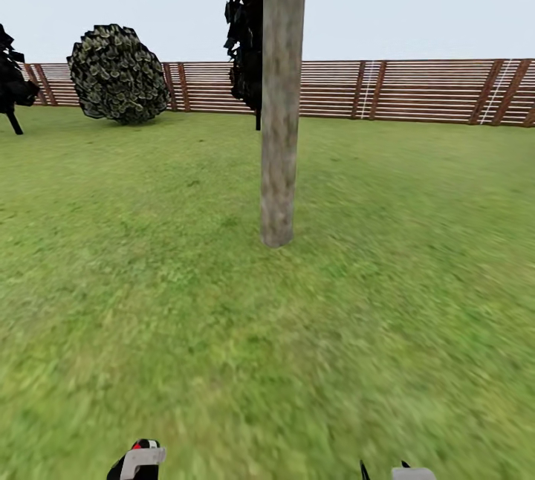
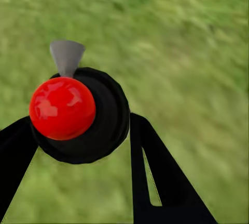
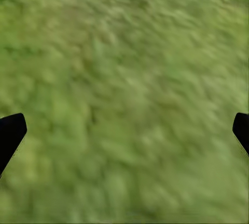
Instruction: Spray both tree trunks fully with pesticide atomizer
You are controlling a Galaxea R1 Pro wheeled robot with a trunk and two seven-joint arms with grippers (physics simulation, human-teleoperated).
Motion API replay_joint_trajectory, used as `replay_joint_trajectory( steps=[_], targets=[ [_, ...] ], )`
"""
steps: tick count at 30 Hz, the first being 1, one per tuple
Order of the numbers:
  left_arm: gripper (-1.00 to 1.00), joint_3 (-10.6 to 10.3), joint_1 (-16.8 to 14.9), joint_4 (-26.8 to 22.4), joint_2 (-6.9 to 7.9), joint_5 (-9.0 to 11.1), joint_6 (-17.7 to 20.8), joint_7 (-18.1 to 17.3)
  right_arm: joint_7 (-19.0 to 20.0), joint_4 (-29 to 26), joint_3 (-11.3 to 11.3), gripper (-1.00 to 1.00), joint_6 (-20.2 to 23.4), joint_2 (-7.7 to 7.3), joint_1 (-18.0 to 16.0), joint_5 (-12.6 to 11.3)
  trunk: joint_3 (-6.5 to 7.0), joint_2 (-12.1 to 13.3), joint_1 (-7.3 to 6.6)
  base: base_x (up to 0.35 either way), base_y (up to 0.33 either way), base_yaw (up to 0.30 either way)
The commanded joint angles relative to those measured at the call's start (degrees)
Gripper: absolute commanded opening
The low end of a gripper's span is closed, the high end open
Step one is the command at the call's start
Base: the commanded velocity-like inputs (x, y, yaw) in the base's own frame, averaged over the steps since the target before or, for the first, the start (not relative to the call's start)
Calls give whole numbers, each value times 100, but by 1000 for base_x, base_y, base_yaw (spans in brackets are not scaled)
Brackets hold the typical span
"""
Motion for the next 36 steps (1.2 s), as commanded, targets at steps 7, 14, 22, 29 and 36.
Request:
replay_joint_trajectory(
  steps=[7, 14, 22, 29, 36],
  targets=[
    [-100, 8, -3, -33, -1, -9, -19, 4, 3, 4, 1, 100, -17, -1, -3, 3, -5, -2, 3, 339, 0, 0],
    [-100, 14, -3, -29, 12, 0, -17, 11, 3, 4, 3, 100, -17, -1, -3, 2, -5, -2, 3, 339, 0, 0],
    [-100, 8, -3, -25, 7, 0, -18, 13, 3, 4, 18, 100, -17, -1, -3, 7, 1, -2, 3, 339, 0, -76],
    [-100, 8, -3, -18, 7, 0, -19, 13, 3, 4, 18, 100, -17, -1, -3, 10, 3, -2, 3, 339, 0, -32],
    [-100, 7, -3, -17, -1, 0, -19, 13, 3, 4, 18, 100, -17, 2, -3, 10, 4, -2, 3, 339, 0, -1]
  ],
)
